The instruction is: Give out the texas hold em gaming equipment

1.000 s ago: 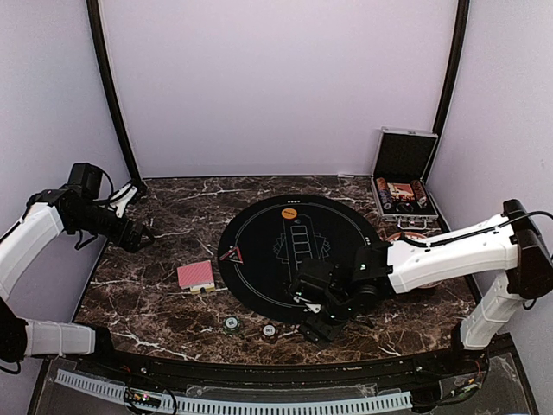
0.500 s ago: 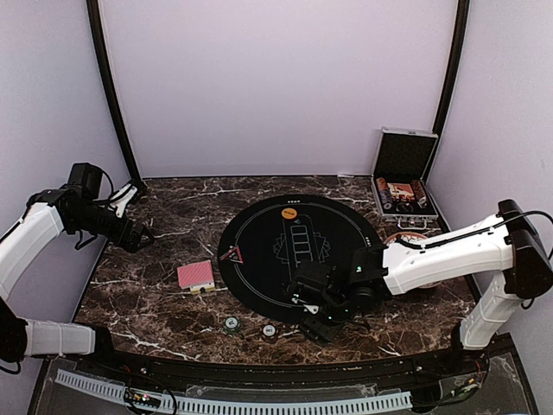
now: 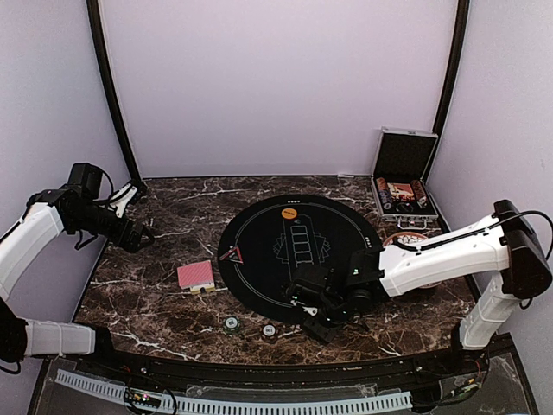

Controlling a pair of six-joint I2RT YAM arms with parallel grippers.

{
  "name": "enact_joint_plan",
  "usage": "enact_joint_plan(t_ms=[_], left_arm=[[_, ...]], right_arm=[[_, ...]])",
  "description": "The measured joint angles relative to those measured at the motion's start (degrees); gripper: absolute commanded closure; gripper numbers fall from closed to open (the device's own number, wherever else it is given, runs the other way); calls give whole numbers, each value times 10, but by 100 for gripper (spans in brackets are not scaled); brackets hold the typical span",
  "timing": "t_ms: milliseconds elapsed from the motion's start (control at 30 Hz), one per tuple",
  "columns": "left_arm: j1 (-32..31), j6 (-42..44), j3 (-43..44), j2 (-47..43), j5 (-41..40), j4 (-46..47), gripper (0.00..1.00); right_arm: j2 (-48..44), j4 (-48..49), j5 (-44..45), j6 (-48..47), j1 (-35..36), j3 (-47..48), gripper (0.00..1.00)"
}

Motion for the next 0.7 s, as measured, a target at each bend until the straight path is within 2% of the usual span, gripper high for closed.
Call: enact_joint_plan(t_ms=[333,700], left_arm=[[0,2,0,0,0,0,1],[0,3,0,-3,0,0,1]], right_arm=[[-1,-3,-5,-3,0,0,38],[-2,-14,-8,-5,0,6,44]])
